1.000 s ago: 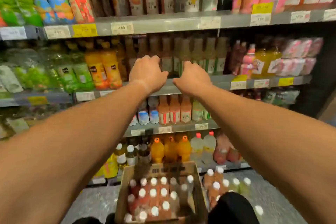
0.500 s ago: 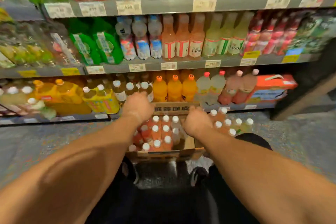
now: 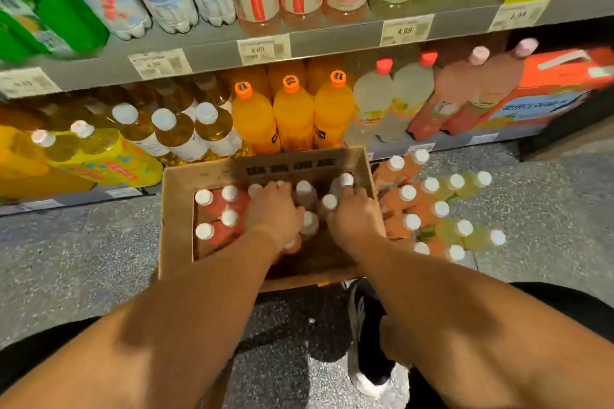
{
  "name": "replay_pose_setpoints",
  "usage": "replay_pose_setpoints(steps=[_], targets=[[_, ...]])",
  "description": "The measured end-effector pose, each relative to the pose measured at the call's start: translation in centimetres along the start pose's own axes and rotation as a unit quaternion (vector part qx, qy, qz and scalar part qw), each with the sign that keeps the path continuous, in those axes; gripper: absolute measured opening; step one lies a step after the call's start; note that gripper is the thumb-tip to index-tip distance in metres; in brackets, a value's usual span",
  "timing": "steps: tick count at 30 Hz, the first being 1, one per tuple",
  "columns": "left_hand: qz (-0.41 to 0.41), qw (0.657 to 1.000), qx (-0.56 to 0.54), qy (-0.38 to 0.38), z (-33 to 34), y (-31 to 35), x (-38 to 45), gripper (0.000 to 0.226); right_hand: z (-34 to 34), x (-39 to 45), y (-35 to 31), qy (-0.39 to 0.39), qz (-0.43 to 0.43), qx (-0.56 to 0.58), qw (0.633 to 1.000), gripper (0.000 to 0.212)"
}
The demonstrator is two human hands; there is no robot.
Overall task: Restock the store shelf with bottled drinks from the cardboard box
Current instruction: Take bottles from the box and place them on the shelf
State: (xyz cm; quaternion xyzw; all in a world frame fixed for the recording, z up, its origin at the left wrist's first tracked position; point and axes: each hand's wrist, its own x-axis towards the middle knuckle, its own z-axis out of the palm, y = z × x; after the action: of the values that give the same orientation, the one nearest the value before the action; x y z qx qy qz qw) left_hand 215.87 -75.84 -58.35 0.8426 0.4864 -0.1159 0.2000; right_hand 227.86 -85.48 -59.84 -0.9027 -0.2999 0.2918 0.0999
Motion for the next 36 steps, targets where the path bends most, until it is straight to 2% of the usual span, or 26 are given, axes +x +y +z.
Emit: replay_pose_setpoints(steps=[2, 5, 10, 14, 17, 20, 22, 25, 29, 31, 33, 36], targets=[[-0.012, 1.0, -0.003, -0.022, 1.4, 0.2, 1.2, 0.036, 1.1, 1.6, 0.4, -0.004, -0.012, -0.037, 0.999, 0.06], [-0.004, 0.998, -0.001, -0.064, 3.7, 0.1, 2.7, 0.038, 2.4, 3.9, 0.8, -0.04, -0.009, -0.051, 0.998, 0.061], [-0.008, 0.994, -0.042, -0.104, 7.1, -0.5, 4.4, 0.041, 4.9, 6.5, 1.9, -0.083, 0.003, -0.051, 0.995, 0.059], [-0.002, 0.99, -0.036, -0.138, 9.9, -0.5, 5.8, 0.04, 6.7, 8.5, 2.2, -0.109, 0.023, -0.048, 0.993, 0.048], [-0.012, 0.983, -0.018, -0.183, 11.6, -0.2, 6.5, 0.038, 7.9, 9.3, 2.0, -0.132, 0.022, -0.061, 0.989, 0.055], [-0.032, 0.972, -0.058, -0.227, 12.9, 0.1, 7.2, 0.035, 8.6, 10.0, 2.1, -0.165, 0.051, -0.042, 0.984, 0.062], [-0.031, 0.972, -0.059, -0.224, 13.5, 0.5, 7.7, 0.031, 8.9, 10.4, 1.9, -0.188, 0.058, -0.042, 0.98, 0.066], [-0.011, 0.982, -0.039, -0.183, 14.0, 0.7, 8.0, 0.027, 8.8, 11.4, 1.5, -0.182, 0.058, -0.049, 0.98, 0.053], [0.014, 0.984, -0.058, -0.17, 13.0, 0.6, 7.6, 0.021, 8.1, 11.5, 0.9, -0.156, -0.003, -0.091, 0.984, 0.03], [0.014, 0.986, -0.059, -0.157, 11.9, 0.5, 7.3, 0.018, 7.9, 10.8, 0.9, -0.124, -0.03, -0.144, 0.981, 0.03], [0.003, 0.989, -0.077, -0.126, 10.4, 0.4, 6.9, 0.022, 7.1, 9.9, 0.1, -0.112, 0.0, -0.132, 0.985, 0.038], [0.017, 0.99, -0.091, -0.108, 7.7, 0.5, 6.1, 0.03, 4.3, 8.3, -1.8, -0.128, 0.039, -0.077, 0.988, 0.033]])
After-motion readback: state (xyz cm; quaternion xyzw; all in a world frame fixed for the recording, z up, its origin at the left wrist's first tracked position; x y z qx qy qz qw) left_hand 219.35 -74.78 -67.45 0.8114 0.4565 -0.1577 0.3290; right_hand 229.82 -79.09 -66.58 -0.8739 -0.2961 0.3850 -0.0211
